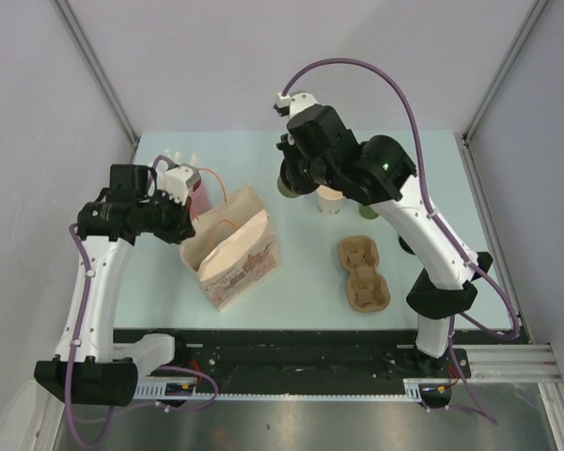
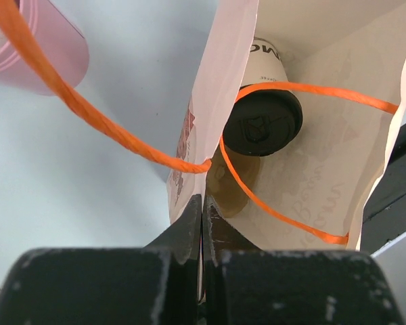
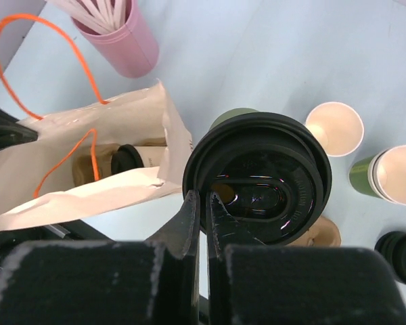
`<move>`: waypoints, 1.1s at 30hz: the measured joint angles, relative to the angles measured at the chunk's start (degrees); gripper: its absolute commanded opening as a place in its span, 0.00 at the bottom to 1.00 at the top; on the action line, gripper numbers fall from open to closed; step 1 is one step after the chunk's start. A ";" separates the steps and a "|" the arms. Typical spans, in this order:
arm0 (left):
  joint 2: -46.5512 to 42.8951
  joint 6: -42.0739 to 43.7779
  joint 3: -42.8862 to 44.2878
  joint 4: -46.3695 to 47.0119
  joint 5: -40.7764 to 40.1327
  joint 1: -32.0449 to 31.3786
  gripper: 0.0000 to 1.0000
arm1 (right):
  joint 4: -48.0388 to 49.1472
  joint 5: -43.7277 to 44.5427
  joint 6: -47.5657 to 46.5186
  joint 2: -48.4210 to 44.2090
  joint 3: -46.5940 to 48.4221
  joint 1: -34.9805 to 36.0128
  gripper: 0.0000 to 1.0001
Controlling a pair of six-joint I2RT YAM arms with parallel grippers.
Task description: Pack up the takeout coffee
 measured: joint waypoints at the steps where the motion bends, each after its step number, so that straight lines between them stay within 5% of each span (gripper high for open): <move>1: 0.11 0.02 0.07 0.00 0.13 -0.09 0.00 | -0.28 0.20 -0.52 0.00 0.68 0.48 0.00; 15: 2.05 0.48 1.97 -0.11 0.92 -1.55 0.01 | 10.16 -4.48 -6.45 0.61 2.64 10.67 0.00; 22: 2.19 0.46 3.78 -0.46 0.09 -1.60 0.31 | 15.37 -12.76 -6.54 3.89 2.73 12.81 0.00; 33: 1.09 0.46 7.56 -1.38 -2.29 -1.29 0.37 | 12.00 -17.79 -7.63 6.75 1.81 12.81 0.00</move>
